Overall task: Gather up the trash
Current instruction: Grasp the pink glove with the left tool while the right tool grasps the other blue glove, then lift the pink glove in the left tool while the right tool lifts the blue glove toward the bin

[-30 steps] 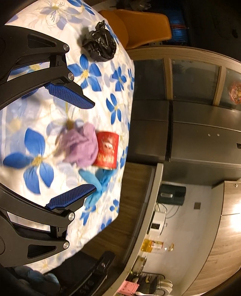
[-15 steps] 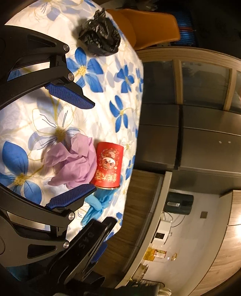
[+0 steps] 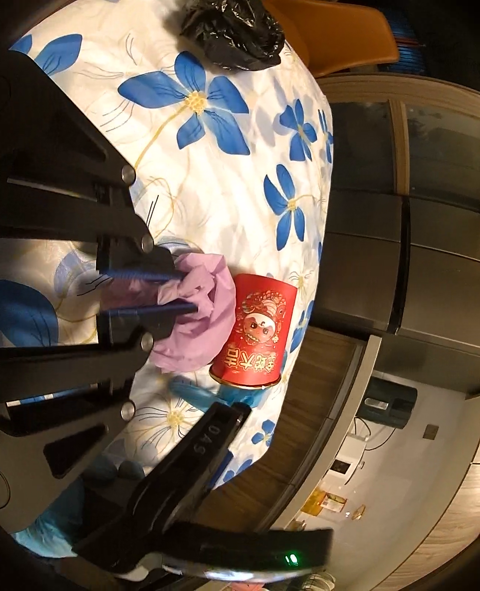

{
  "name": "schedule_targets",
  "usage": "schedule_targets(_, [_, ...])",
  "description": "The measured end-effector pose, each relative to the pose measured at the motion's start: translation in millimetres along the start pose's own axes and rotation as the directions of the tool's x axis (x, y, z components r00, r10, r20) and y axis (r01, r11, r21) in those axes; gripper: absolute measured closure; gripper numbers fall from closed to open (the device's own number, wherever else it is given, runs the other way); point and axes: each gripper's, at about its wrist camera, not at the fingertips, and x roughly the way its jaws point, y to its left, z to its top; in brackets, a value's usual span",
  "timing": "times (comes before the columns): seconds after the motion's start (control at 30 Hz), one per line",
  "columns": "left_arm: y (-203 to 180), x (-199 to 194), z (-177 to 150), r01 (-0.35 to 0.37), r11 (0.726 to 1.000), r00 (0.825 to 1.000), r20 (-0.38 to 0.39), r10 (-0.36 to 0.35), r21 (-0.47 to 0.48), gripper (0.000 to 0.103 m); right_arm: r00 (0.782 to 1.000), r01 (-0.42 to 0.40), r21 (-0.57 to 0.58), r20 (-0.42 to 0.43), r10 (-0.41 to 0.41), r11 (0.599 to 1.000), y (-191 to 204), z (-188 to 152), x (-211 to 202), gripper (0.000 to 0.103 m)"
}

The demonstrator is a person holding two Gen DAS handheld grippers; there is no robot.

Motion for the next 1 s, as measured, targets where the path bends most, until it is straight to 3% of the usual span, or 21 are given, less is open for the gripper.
schedule_targets(0.2, [3, -11, 1, 0.010, 1.000, 1.000, 0.024, -0.009, -0.025, 0.099, 1.000, 0.001, -0.006, -0.031, -0.001, 1.000, 0, -3, 8, 0.058])
schedule_targets(0.47, [5, -25, 4, -0.001, 1.000, 0.999, 0.048, 0.002, -0.023, 0.099, 0.997, -0.029, -0.001, -0.077, 0.029, 1.000, -2, -5, 14, 0.091])
schedule_targets(0.63, [7, -35, 6, -0.008, 1.000, 0.998, 0.061, 0.009, -0.021, 0.100, 0.998, -0.054, 0.035, -0.033, 0.056, 0.998, -9, -1, -2, 0.097])
schedule_targets(1.0, [8, -61, 8, -0.019, 1.000, 0.995, 0.096, 0.022, -0.022, 0.100, 0.992, -0.049, 0.064, 0.119, 0.041, 0.997, -33, 5, -74, 0.099])
